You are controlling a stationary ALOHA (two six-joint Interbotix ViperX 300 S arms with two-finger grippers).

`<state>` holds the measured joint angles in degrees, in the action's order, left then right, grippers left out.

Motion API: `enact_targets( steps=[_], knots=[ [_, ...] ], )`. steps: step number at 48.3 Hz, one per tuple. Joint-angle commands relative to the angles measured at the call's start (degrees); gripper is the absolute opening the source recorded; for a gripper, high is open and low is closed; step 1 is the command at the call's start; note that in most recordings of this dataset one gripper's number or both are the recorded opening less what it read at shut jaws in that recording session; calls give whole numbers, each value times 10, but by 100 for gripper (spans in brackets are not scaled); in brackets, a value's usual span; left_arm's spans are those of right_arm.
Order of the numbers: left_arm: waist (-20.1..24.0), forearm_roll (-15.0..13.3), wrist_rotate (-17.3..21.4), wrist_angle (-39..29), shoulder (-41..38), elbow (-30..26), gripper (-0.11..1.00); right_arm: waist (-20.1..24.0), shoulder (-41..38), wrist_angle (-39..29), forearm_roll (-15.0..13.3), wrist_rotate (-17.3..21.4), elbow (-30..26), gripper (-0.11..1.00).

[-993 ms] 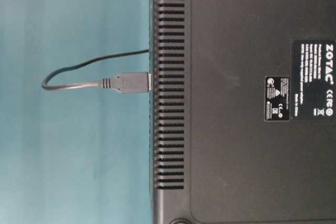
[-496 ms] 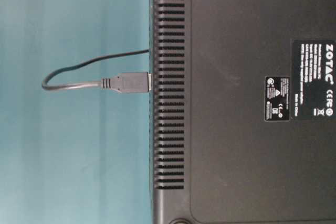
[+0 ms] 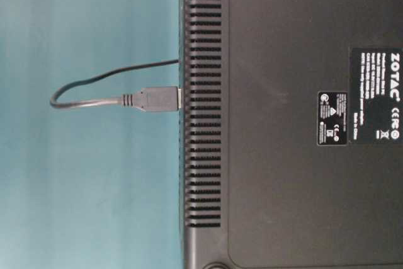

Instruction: Insert the USB into the PC box with both arms.

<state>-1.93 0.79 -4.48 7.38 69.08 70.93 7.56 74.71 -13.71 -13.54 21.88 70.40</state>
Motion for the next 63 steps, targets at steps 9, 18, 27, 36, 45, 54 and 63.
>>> enact_targets(
  steps=[9,18,27,36,45,54,63],
  knots=[
    [4,2,13,17,-9,25,0,-7,9,45,4,8,31,60],
    [11,1,50,19,0,40,0,-11,5,81,2,2,52,61],
    [10,1,57,19,1,56,0,-11,4,109,-4,-3,89,61],
    [10,2,58,20,2,90,0,-11,5,105,-4,-3,113,61],
    [10,2,58,30,11,121,0,-11,5,98,-4,3,137,61],
    [10,1,54,33,13,151,0,-11,4,98,-4,0,156,61],
    [11,2,56,48,15,176,0,-11,4,114,-4,4,176,61]
  ],
)
